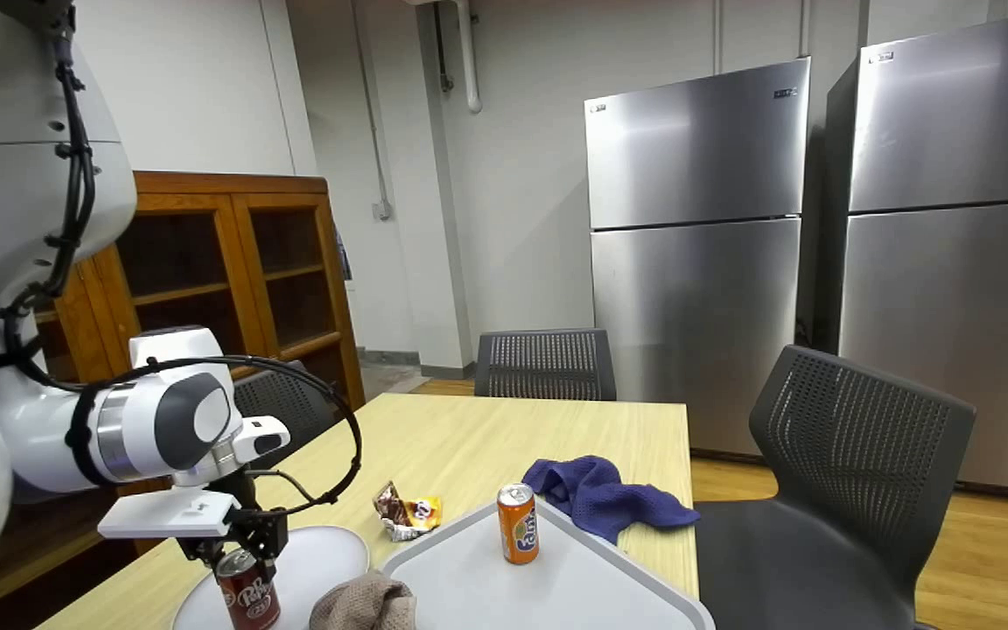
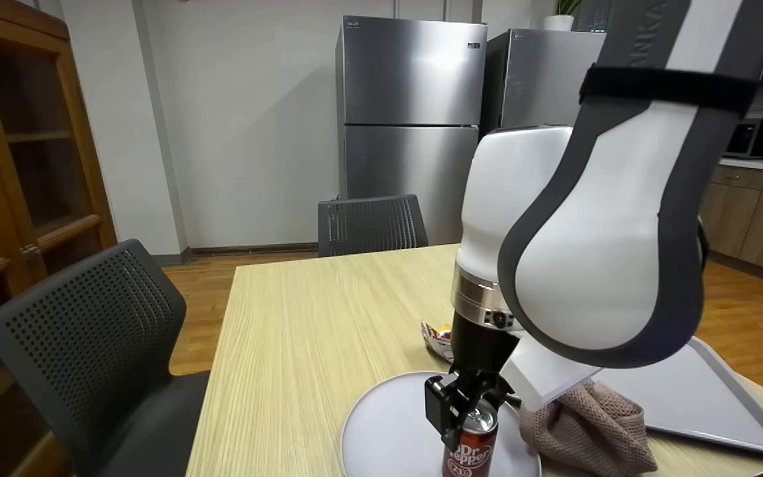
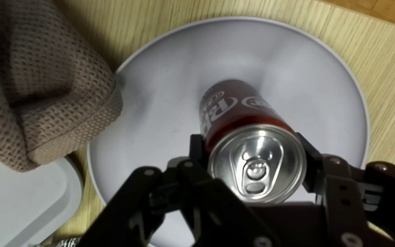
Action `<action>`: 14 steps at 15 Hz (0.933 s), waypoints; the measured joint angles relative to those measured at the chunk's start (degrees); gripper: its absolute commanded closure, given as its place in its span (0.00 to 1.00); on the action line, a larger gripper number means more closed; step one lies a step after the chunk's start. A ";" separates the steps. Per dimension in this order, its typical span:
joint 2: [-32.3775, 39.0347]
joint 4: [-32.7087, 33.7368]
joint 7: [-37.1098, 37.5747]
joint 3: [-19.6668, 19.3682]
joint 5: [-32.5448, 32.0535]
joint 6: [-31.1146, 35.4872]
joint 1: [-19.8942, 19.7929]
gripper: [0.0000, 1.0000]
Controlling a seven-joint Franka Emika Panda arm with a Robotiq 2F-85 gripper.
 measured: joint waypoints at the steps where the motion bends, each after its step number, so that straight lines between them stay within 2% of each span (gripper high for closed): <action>1: -0.03 0.00 0.00 0.09 0.07 0.11 0.00 0.62; 8: -5.29 0.03 0.00 2.49 1.50 -0.78 -3.20 0.62; 14: -12.10 0.17 0.05 -0.64 1.59 -5.23 -5.23 0.62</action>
